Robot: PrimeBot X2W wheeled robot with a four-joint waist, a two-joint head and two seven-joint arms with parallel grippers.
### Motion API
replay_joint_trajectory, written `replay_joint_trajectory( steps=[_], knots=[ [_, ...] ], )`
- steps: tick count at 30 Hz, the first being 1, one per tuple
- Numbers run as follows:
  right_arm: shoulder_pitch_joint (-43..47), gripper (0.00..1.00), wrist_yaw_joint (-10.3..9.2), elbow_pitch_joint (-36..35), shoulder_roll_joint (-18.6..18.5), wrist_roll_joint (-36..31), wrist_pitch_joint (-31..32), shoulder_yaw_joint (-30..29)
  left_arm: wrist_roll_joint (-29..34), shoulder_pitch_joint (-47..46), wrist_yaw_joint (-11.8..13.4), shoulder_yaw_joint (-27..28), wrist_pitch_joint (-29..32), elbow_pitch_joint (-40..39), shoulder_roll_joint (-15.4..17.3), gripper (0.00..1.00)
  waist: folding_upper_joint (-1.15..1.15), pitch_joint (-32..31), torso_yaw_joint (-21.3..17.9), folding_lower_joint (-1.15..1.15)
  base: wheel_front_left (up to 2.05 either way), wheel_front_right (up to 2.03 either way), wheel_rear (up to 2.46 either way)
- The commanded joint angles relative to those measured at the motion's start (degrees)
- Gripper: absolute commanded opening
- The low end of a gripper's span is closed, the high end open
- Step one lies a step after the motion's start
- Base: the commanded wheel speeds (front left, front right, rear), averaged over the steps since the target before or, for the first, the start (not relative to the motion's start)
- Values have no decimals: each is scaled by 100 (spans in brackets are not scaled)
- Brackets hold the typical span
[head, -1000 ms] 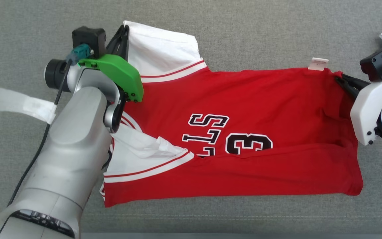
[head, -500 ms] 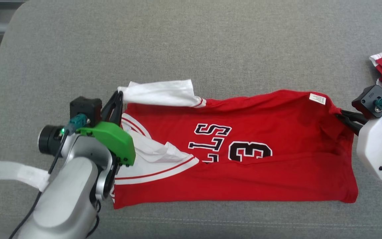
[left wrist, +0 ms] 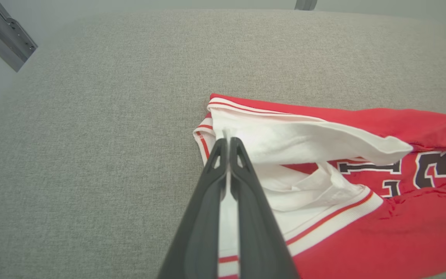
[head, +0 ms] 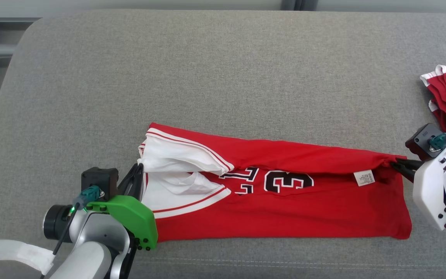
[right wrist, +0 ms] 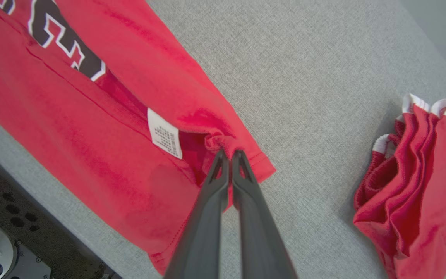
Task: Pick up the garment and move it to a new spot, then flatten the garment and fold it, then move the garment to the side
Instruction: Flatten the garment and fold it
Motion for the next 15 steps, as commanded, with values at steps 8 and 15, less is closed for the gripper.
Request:
replay_joint_trajectory(
  steps=[8,15],
  knots=[
    [-129,0,-10,406,68,-54,-200,306,-80,426,241,12,107,-86,101,0,0,-57,-51,0,0,0,0],
    [-211,100,-10,695,168,-32,-287,286,-158,663,257,-68,103,-116,86,0,0,-112,-33,0,0,0,0]
  ],
)
